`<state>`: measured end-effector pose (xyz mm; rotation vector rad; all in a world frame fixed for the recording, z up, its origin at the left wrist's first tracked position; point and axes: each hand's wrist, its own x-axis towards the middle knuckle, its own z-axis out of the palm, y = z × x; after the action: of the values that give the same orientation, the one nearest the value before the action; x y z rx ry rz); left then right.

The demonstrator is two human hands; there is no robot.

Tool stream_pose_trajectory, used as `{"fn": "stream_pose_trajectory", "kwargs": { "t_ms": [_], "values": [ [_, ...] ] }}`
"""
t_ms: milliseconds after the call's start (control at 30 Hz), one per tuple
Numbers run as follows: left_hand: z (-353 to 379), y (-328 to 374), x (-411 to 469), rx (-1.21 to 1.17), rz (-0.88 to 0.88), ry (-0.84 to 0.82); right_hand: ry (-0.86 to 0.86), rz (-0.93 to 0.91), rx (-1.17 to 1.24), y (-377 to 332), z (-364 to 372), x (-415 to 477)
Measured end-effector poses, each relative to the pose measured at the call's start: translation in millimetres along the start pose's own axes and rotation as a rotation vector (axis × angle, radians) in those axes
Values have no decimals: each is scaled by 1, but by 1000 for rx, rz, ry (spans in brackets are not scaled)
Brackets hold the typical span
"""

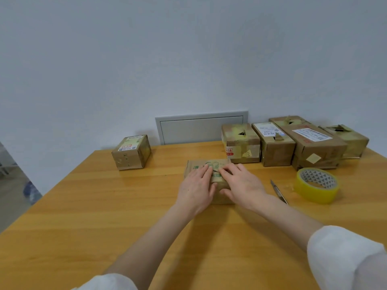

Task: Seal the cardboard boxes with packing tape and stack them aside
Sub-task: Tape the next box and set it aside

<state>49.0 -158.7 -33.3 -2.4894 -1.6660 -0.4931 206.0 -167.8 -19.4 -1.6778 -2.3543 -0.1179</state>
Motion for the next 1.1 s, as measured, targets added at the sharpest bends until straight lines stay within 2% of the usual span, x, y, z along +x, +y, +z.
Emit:
{"fn": "stream_pose_trajectory", "kwargs": {
  "t_ms": [367,633,800,1100],
  "values": [
    [0,2,1,-13,-7,-7,-54,0,-35,-2,-6,2],
    [-6,1,2,-15,-12,-10,-14,94,105,0,-4,1],
    [-5,4,6,52,16,-49,-105,50,128,-2,1,4],
    [6,6,4,68,24,-30,-101,57,112,1,6,4]
  ]
}}
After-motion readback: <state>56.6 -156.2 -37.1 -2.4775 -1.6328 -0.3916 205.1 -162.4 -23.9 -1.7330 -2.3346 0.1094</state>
